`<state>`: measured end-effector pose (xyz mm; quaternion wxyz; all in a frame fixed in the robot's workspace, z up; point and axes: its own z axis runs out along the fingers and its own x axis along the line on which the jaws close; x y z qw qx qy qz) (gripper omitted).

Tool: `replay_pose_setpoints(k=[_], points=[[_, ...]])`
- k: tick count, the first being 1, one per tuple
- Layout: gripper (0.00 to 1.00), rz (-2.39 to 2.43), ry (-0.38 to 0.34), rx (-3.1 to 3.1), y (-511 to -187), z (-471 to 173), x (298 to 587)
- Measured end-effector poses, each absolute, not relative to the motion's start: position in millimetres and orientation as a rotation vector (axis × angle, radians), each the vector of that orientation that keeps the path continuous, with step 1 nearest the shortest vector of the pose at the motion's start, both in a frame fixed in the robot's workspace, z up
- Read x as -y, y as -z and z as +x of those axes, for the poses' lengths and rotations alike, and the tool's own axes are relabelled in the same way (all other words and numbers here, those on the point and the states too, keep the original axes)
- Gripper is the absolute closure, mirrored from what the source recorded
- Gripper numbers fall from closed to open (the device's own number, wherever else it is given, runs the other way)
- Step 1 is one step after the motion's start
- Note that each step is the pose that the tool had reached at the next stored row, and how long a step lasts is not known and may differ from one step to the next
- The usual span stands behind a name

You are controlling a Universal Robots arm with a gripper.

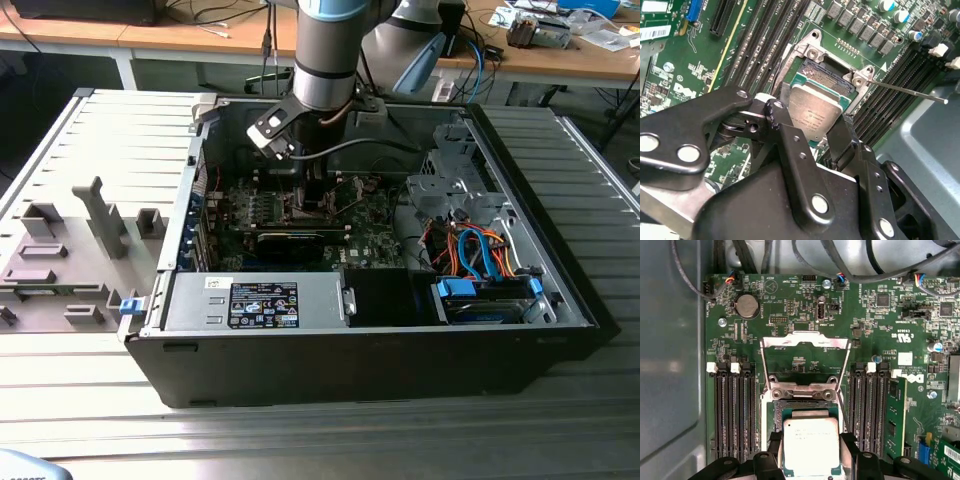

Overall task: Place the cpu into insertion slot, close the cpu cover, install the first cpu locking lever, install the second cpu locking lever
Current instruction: 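Place the cpu into insertion slot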

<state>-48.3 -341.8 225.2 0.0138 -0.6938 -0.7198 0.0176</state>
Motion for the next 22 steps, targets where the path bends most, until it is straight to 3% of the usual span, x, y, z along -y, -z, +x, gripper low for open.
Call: replay_pose_setpoints(k=[22], points=[[0.45, -2.132, -0.055, 2.270, -218.2, -48.3, 341.7]])
